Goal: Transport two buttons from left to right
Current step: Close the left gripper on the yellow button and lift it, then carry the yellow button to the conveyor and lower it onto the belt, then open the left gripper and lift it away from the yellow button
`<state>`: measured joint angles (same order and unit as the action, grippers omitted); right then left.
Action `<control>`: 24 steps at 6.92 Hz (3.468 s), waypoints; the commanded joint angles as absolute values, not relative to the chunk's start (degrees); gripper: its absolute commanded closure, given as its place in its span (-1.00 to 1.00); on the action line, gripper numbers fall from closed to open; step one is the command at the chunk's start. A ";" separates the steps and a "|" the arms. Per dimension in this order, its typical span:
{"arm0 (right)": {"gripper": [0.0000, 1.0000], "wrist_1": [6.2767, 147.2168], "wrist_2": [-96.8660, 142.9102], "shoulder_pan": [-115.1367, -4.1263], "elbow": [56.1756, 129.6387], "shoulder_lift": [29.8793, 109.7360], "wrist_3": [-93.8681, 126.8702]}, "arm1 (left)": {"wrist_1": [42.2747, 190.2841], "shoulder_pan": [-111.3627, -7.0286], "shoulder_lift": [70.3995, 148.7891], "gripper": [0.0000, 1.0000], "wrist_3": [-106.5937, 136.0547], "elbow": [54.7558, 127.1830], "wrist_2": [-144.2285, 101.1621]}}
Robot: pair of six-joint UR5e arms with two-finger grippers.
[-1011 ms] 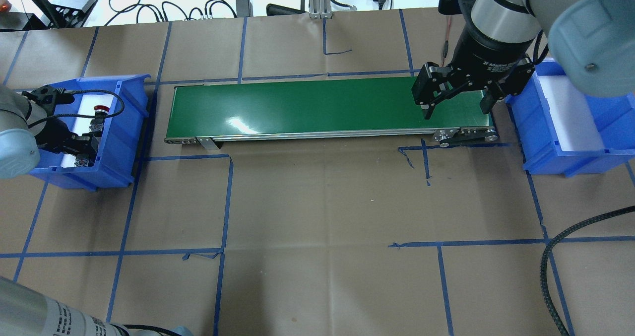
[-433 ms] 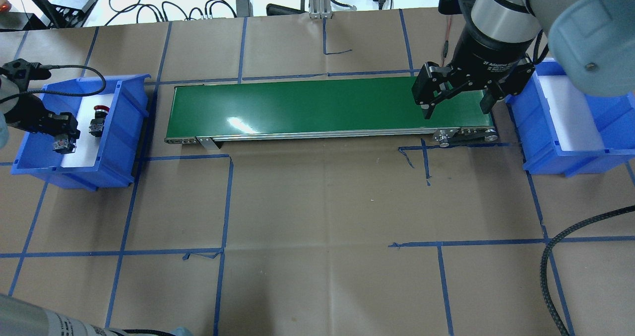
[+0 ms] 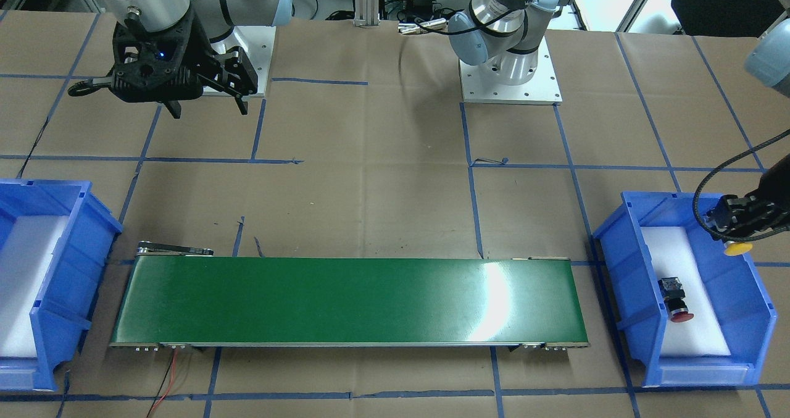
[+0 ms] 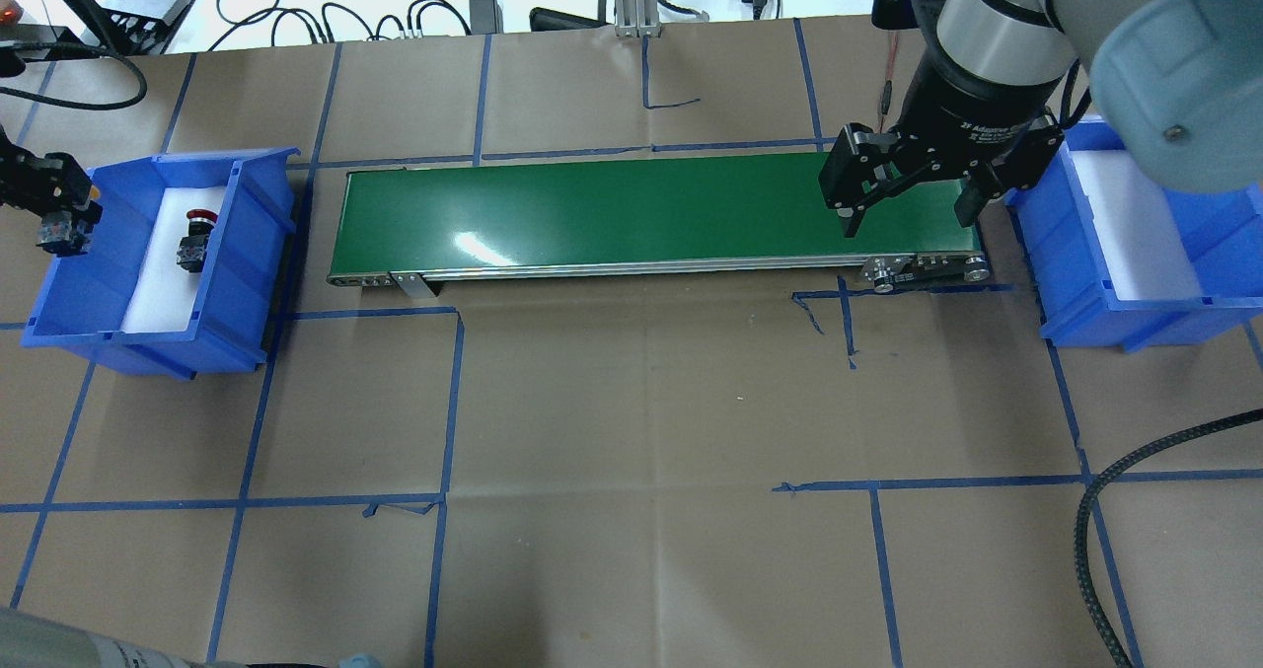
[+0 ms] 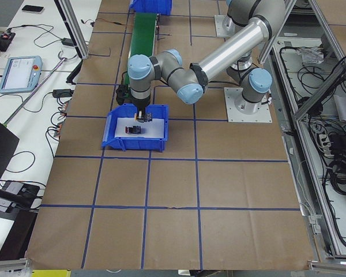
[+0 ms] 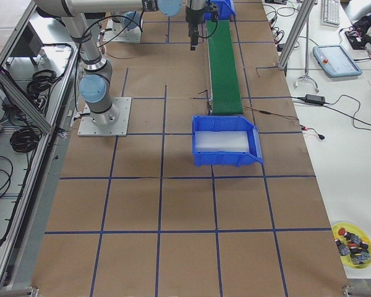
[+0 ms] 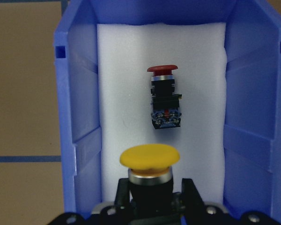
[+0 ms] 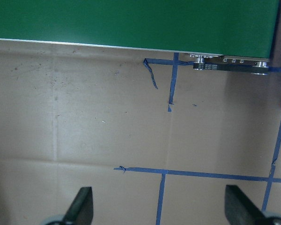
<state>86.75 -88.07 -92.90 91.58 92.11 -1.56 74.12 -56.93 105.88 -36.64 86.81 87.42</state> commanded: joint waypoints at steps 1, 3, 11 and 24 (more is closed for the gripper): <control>-1.00 86.75 -88.07 -92.90 91.58 92.11 -1.58 | 79.35 -66.12 106.17 0.94 -33.17 80.61 88.93; -1.00 86.75 -88.07 -92.90 91.58 92.11 -1.49 | 79.11 -75.89 106.78 0.94 -22.45 80.94 88.95; -1.00 86.66 -87.98 -92.90 91.58 92.11 -1.49 | 60.14 -89.30 117.78 0.95 -9.58 90.50 90.26; -1.00 86.92 -87.98 -92.72 91.67 92.11 -1.58 | 77.96 -78.09 109.86 -0.99 -12.10 78.49 89.91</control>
<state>86.73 -87.98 -92.72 91.60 92.09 -1.51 77.63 -83.17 109.51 -9.40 78.96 90.28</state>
